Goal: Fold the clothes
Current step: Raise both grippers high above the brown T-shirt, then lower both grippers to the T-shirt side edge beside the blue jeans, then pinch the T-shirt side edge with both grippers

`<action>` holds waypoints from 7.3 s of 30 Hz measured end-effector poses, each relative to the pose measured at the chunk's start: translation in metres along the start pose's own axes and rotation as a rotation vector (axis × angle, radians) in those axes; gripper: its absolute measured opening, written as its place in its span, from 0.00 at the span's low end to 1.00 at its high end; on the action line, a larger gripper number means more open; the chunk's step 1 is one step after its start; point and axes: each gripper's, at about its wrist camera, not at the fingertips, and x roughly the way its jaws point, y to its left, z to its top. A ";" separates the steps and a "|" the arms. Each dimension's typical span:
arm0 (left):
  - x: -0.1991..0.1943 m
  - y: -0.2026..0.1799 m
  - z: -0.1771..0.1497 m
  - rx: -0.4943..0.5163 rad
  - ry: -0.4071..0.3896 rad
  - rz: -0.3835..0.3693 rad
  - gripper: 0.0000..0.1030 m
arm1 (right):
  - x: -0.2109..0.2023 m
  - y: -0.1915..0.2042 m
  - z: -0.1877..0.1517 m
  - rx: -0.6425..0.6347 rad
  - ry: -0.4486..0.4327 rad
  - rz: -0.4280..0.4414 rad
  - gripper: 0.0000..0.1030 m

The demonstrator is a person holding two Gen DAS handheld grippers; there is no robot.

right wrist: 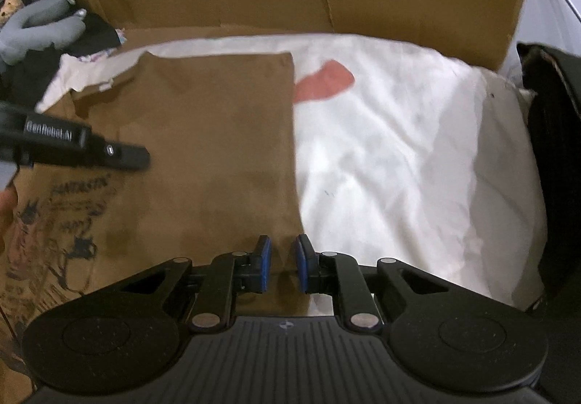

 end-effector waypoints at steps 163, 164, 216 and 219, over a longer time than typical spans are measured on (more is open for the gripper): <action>-0.276 0.292 -0.182 -0.683 -0.243 0.587 0.72 | -0.032 0.394 -0.108 -0.300 0.043 0.486 0.55; -0.280 0.293 -0.183 -0.694 -0.255 0.572 0.70 | -0.032 0.396 -0.106 -0.301 0.038 0.491 0.55; -0.330 0.283 -0.176 -0.752 -0.360 0.375 0.08 | 0.049 0.486 -0.074 -0.303 0.119 0.509 0.02; -0.331 0.277 -0.171 -0.727 -0.364 0.353 0.08 | 0.057 0.486 -0.075 -0.278 0.130 0.516 0.01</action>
